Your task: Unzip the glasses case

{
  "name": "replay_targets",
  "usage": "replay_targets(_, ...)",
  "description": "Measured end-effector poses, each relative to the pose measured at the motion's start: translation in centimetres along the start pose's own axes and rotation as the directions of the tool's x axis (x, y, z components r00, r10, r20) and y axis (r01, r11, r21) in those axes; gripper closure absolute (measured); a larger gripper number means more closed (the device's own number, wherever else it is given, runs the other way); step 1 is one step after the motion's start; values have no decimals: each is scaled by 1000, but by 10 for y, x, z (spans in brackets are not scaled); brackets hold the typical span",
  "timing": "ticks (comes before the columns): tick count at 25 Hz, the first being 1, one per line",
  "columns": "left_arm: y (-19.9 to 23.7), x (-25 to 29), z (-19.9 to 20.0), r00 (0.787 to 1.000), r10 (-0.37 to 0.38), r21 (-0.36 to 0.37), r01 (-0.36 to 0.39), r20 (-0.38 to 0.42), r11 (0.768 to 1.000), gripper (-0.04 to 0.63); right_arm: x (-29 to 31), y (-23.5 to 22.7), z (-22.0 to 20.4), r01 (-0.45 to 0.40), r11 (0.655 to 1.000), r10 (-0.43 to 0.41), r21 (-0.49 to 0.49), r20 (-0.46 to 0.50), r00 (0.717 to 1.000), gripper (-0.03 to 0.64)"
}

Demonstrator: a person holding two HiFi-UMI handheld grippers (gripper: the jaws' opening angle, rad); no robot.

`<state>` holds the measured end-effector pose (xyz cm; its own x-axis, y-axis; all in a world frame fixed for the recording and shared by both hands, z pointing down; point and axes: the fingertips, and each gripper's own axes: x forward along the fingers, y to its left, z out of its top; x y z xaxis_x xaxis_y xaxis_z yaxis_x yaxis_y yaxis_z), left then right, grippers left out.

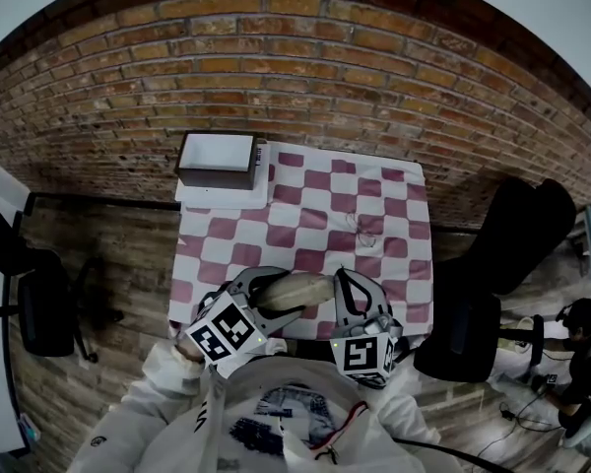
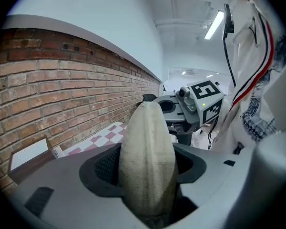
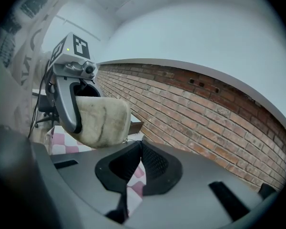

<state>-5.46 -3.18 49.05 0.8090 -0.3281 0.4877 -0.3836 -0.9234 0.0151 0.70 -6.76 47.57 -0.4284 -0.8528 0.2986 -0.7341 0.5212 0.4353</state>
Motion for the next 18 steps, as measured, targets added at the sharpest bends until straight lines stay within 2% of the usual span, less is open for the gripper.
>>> replay_targets(7, -4, 5, -4, 999, 6, 50, -4, -45, 999, 305, -5, -1, -2, 20, 1000, -21, -20, -16, 1000, 600)
replay_targets(18, -7, 4, -21, 994, 25, 87, -16, -105, 996, 305, -5, 11, -3, 22, 998, -23, -52, -22, 999, 600)
